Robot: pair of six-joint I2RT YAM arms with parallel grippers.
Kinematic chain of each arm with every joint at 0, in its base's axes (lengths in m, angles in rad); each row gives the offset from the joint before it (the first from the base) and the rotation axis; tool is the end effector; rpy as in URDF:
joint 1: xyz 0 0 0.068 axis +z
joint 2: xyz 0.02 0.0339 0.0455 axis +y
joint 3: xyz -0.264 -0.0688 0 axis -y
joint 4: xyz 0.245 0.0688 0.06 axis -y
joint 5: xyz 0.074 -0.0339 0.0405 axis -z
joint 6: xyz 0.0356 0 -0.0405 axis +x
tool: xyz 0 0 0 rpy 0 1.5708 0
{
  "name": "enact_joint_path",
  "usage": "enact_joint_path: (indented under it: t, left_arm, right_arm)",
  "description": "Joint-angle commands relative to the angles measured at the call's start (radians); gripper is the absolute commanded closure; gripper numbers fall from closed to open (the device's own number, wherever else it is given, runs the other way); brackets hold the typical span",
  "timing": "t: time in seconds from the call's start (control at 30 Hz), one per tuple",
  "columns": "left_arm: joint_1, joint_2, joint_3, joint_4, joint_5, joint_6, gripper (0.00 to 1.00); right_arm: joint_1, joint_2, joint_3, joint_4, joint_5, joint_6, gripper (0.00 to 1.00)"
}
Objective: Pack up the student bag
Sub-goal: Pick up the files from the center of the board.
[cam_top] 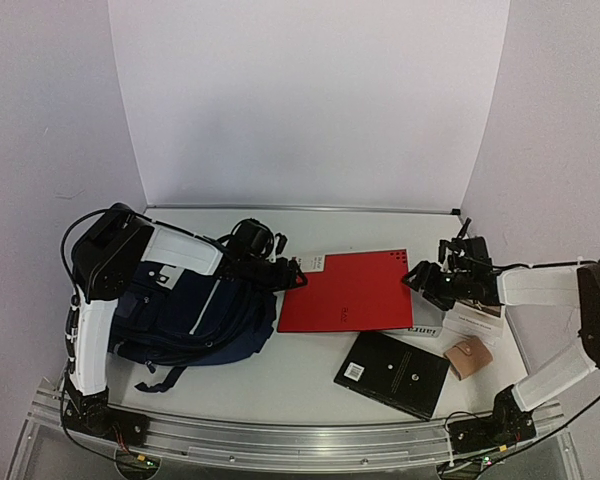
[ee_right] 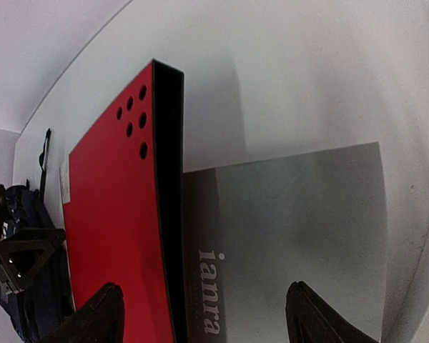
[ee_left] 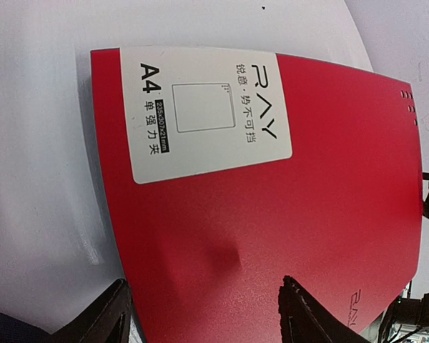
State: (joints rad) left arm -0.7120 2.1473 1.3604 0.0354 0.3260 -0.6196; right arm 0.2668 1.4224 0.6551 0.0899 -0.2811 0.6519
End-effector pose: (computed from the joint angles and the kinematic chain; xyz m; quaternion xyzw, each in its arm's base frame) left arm 0.3393 -0.3079 0.1301 0.1064 0.9012 -0.3598 0.2171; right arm 0.2707 0.0842 0.1799 0.1115 0.8881 0.3029 0.3274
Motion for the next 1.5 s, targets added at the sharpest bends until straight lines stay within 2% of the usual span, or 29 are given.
enact_joint_path:
  t: [0.0, 0.17, 0.27, 0.33, 0.43, 0.6, 0.8, 0.97, 1.07, 1.27, 1.47]
  left_arm:
    - [0.003, 0.045, 0.005, -0.04, -0.011, -0.011, 0.3]
    - [0.004, 0.044, -0.007, 0.006, 0.007, -0.02, 0.31]
    - [0.003, 0.037, -0.015, 0.016, 0.013, -0.023, 0.31]
    - [0.003, 0.033, -0.016, 0.016, 0.017, -0.023, 0.31]
    - [0.003, 0.023, -0.014, 0.014, 0.022, -0.013, 0.31]
    - [0.002, -0.058, 0.021, -0.061, -0.019, 0.062, 0.28]
    - [-0.013, -0.214, 0.06, -0.257, -0.166, 0.169, 0.22]
    - [-0.062, -0.317, 0.044, -0.434, -0.377, 0.217, 0.17]
    - [-0.082, -0.379, -0.009, -0.494, -0.462, 0.196, 0.15]
    - [-0.085, -0.521, -0.144, -0.534, -0.511, 0.135, 0.11]
    - [-0.086, -0.511, -0.152, -0.753, -0.732, 0.061, 0.1]
  right_arm:
    - [-0.003, 0.063, -0.008, 0.073, -0.174, -0.06, 0.25]
    - [-0.004, 0.156, -0.007, 0.188, -0.287, -0.041, 0.27]
    - [-0.005, 0.223, -0.007, 0.259, -0.341, -0.023, 0.36]
    - [-0.006, 0.245, -0.018, 0.332, -0.377, 0.008, 0.46]
    - [-0.007, 0.251, -0.032, 0.411, -0.412, 0.057, 0.66]
    - [-0.009, 0.147, -0.046, 0.429, -0.394, 0.091, 1.0]
    - [-0.014, -0.06, -0.044, 0.387, -0.327, 0.133, 1.0]
    - [-0.016, -0.205, -0.001, 0.225, -0.241, 0.072, 1.0]
    - [-0.016, -0.258, 0.025, 0.132, -0.186, 0.026, 1.0]
    - [-0.016, -0.303, 0.042, 0.061, -0.155, -0.006, 1.0]
    - [-0.016, -0.309, 0.043, 0.056, -0.168, -0.005, 1.0]
